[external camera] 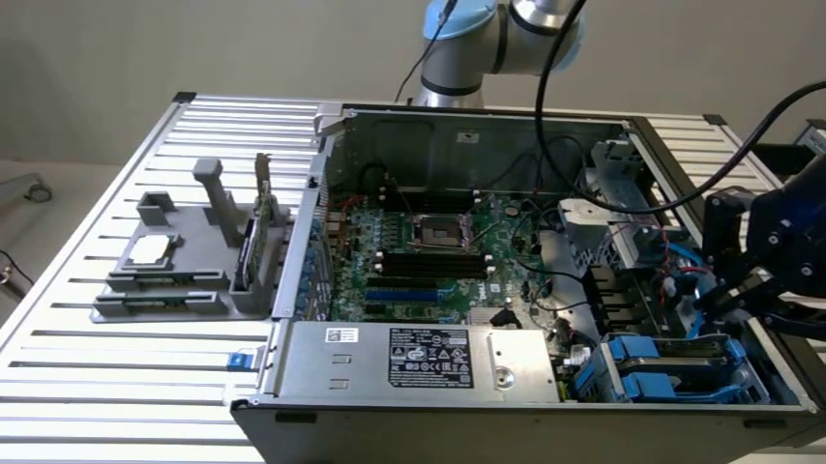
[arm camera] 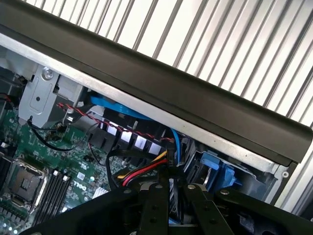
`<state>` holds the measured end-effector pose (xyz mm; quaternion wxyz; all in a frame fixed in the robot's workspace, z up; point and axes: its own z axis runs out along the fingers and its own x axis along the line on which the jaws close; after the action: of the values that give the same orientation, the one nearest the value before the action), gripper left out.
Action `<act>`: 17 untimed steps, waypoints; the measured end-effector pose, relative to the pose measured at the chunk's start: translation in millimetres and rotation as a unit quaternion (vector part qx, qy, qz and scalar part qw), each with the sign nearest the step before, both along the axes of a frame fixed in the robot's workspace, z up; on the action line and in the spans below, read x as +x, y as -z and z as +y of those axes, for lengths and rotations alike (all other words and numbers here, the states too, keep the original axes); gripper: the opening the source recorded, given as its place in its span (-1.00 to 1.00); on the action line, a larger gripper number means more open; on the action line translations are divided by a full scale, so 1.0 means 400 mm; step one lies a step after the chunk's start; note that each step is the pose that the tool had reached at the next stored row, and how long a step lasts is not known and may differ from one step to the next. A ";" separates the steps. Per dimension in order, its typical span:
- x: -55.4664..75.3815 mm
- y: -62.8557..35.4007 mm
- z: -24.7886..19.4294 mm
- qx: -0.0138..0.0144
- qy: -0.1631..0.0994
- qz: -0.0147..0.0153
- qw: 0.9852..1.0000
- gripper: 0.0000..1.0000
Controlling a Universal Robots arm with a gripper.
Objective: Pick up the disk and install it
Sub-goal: 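Insert the first disk wire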
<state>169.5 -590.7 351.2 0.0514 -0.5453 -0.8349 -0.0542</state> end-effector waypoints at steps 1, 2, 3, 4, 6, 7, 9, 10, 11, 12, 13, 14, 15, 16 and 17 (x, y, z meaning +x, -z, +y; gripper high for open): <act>-0.002 0.000 0.000 0.000 0.001 0.000 1.000 -0.67; -0.004 0.000 0.000 -0.001 0.001 0.000 1.000 -0.67; -0.006 0.000 0.000 -0.003 0.001 0.000 1.000 -0.67; -0.009 0.000 0.000 -0.004 0.001 0.000 1.000 -0.67; -0.014 0.000 0.000 -0.008 0.002 0.000 1.000 -0.67; -0.016 0.000 0.000 -0.009 0.002 0.000 1.000 -0.67; -0.019 0.000 0.000 -0.014 0.002 0.000 1.000 -0.67; -0.020 0.000 0.000 -0.018 0.002 0.000 1.000 -0.67; -0.020 0.000 0.000 -0.022 0.003 0.001 1.000 -0.67; -0.021 0.000 0.000 -0.026 0.003 0.002 1.000 -0.67; -0.022 0.000 0.000 -0.030 0.003 0.002 1.000 -0.67; -0.023 0.000 0.000 -0.034 0.003 0.003 0.999 -0.67; -0.023 0.000 0.000 -0.038 0.004 0.004 0.999 -0.67; -0.024 0.000 0.000 -0.042 0.004 0.004 0.999 -0.67; -0.025 0.000 0.000 -0.046 0.004 0.005 0.999 -0.67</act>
<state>159.6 -590.7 351.1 0.0302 -0.5508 -0.8340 -0.0129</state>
